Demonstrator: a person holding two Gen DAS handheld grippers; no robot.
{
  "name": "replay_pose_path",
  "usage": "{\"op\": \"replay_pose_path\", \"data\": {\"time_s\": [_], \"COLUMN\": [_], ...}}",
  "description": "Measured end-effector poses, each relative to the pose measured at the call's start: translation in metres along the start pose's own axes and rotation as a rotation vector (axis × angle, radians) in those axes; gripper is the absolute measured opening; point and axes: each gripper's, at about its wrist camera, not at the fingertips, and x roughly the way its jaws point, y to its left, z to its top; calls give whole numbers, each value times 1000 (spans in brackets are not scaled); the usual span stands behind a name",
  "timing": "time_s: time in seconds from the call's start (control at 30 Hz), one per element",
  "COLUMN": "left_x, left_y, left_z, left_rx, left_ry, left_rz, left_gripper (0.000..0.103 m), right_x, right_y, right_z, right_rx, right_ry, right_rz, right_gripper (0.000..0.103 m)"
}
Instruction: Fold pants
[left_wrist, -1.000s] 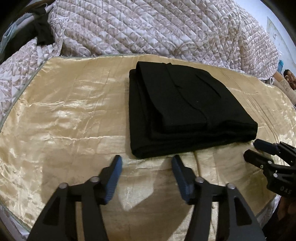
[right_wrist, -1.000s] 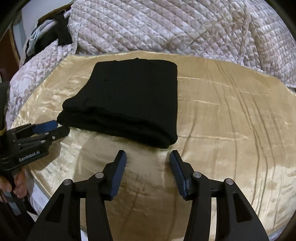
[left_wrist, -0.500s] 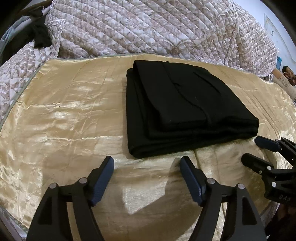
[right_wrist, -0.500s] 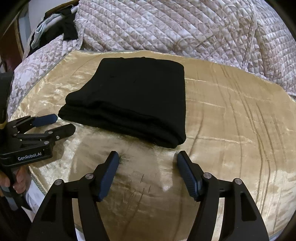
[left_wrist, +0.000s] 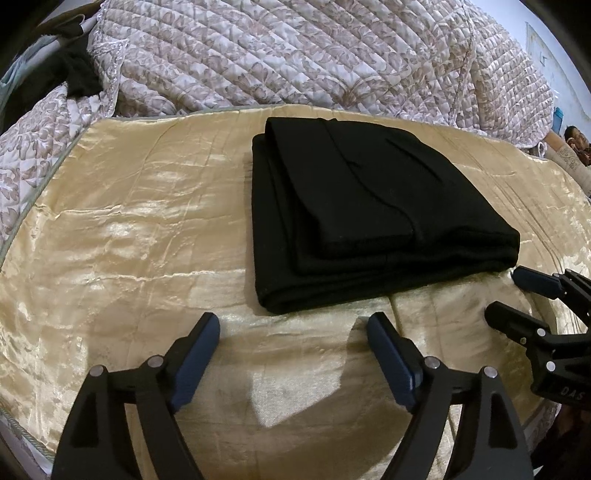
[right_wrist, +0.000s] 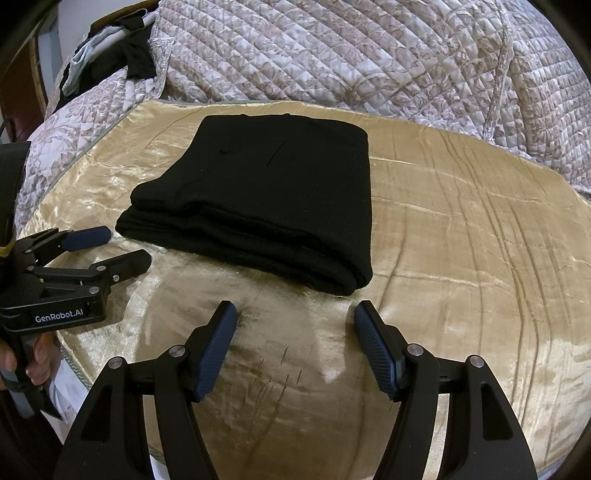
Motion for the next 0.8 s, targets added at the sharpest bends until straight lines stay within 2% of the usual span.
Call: {"op": "replay_pose_path", "data": {"time_s": [0.8], "left_x": [2], "left_y": [0], "left_z": [-1], "left_rx": [-1], "left_ry": [6], "left_rz": [-1], "left_gripper": [86], "right_x": [0], "right_y": [1], "right_z": [0], "right_rx": [0], "right_ry": [-1], "right_rz": [-2], "right_gripper": [67]}}
